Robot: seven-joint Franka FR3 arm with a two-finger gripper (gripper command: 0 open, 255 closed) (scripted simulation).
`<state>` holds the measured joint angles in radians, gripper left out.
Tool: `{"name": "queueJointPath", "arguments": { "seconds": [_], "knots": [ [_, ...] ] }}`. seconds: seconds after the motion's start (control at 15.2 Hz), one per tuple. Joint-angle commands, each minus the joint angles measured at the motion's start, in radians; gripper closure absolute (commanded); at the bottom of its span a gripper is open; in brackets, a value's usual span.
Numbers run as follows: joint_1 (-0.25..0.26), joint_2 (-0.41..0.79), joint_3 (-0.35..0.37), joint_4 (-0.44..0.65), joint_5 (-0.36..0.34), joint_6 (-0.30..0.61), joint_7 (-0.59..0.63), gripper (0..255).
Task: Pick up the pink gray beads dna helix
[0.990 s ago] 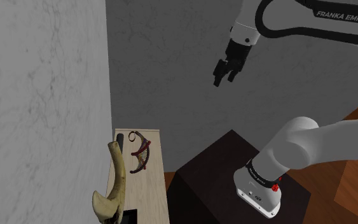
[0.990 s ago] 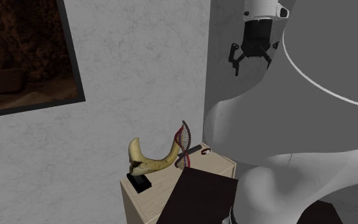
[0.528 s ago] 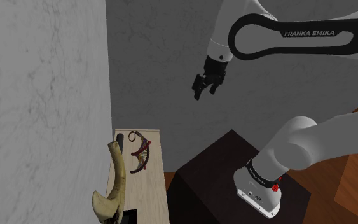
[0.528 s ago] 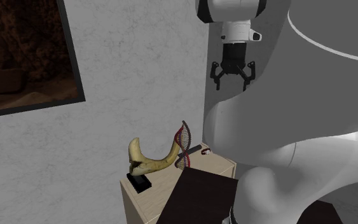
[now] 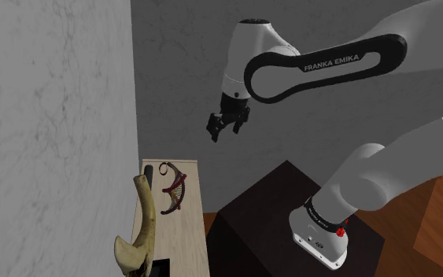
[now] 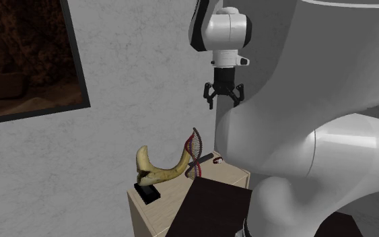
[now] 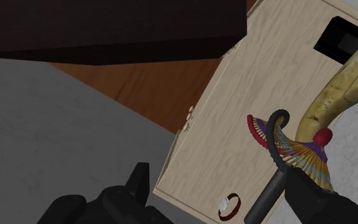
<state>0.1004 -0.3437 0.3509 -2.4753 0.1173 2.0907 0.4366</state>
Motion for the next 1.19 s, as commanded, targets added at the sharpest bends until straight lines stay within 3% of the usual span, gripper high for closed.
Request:
{"name": "queueJointPath", "arguments": {
  "seconds": [0.0, 0.46, 0.86, 1.12],
  "knots": [
    [0.002, 0.071, 0.031, 0.027, -0.01, 0.042, 0.044, 0],
    [0.018, 0.349, 0.115, 0.141, -0.117, 0.178, 0.229, 0],
    [0.081, 0.602, 0.12, 0.291, -0.261, 0.241, 0.398, 0],
    [0.091, 0.634, 0.108, 0.286, -0.282, 0.275, 0.413, 0]
  ]
}}
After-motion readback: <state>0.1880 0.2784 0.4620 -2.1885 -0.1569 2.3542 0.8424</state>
